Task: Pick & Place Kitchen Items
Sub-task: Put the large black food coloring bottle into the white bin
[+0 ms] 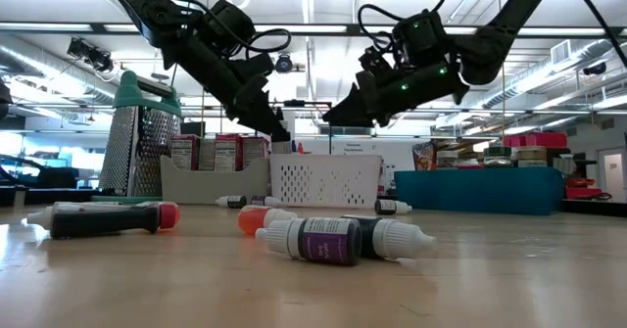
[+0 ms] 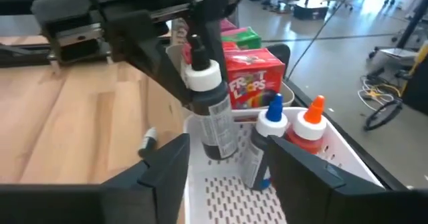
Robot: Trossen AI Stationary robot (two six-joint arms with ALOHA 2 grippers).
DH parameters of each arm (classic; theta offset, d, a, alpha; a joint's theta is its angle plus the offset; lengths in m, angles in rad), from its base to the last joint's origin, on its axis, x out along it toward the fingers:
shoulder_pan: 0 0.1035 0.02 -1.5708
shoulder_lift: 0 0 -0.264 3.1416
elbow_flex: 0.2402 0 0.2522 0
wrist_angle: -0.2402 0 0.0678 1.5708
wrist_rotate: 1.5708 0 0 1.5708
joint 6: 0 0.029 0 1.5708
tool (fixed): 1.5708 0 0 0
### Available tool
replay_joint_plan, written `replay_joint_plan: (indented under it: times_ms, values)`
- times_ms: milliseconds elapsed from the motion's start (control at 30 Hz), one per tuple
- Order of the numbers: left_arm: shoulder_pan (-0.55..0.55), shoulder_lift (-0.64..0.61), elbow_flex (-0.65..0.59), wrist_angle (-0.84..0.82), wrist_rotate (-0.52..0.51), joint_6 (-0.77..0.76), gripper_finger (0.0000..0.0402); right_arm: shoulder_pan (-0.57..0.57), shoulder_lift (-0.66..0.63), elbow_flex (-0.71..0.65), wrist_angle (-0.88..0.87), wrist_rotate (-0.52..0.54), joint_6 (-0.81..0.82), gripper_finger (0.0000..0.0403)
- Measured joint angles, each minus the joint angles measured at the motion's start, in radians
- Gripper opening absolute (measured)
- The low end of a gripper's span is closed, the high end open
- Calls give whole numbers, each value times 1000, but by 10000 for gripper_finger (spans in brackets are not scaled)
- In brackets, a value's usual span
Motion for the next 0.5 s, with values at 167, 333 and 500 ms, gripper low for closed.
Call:
replay_joint_plan:
  times_ms: [167, 333, 500]
  values:
    - [0, 0, 0, 0, -2, 0, 185, 1, 36, 51, -38, -4, 0, 171]
    - [0, 0, 0, -1, -2, 0, 185, 5, 95, 137, -102, -113, 0, 137]
    - [0, 0, 0, -4, -2, 0, 185, 6, 118, 163, -118, -109, 1, 121]
